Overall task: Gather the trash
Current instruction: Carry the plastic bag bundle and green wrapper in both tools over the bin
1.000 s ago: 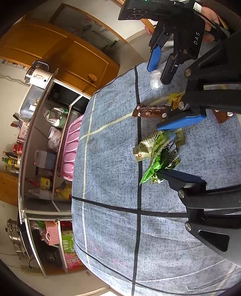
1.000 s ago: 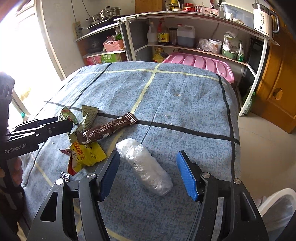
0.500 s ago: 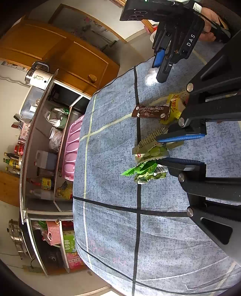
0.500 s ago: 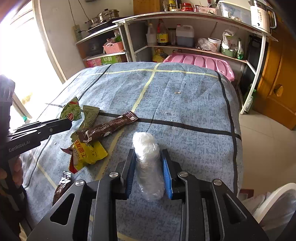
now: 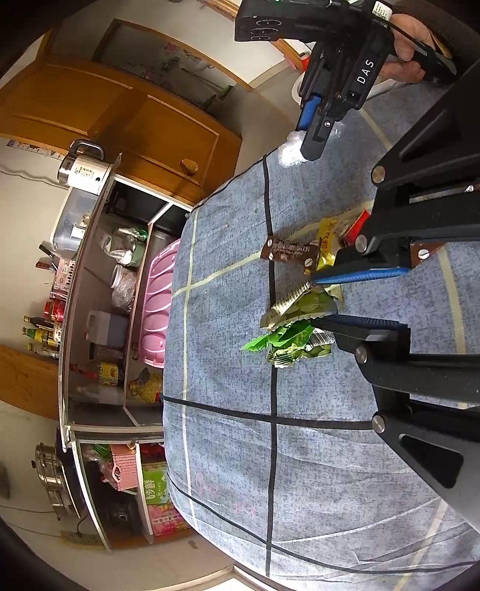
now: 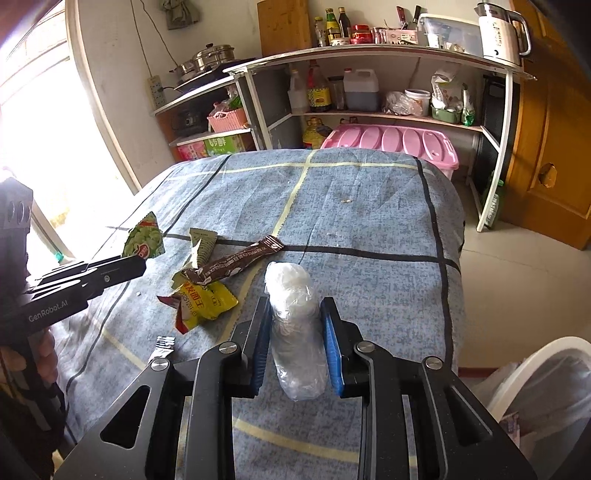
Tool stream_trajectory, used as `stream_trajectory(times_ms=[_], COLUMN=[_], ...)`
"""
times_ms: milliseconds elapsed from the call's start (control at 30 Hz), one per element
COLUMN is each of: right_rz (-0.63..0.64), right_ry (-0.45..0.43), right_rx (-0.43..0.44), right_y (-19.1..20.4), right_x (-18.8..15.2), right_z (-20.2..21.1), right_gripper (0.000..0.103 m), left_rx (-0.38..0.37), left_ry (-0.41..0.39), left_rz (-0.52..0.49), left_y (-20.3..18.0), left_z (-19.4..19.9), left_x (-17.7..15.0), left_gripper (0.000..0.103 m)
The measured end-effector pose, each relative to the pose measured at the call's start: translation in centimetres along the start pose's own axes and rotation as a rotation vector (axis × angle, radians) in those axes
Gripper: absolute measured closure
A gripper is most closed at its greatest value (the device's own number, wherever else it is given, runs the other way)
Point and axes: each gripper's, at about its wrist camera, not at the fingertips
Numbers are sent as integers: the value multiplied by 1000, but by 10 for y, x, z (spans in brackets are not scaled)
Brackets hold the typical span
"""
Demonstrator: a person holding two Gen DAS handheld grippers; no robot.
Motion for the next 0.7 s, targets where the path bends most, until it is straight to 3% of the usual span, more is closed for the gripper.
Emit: stream_trajectory(times_ms=[400, 700], right_rz=[-33, -84], right_ry=[-87, -145], right_rx=[-12, -65], right_y=[-11, -37], right_x=[-20, -39], right_z=[61, 111], right_gripper=[75, 75], left_rx=[-66, -160], left_ry=[-55, -76], left_rz=[-94, -194], left_y=[-59, -126], left_z=[36, 48], left_x=[-2, -3], left_gripper=[86, 86])
Point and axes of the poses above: each gripper's, at about its wrist camera, not at the fingertips, and z roughly against the way its jaws point, y to its left, x to its top, and after that the axes turned 6 degrees about -z, right-handed
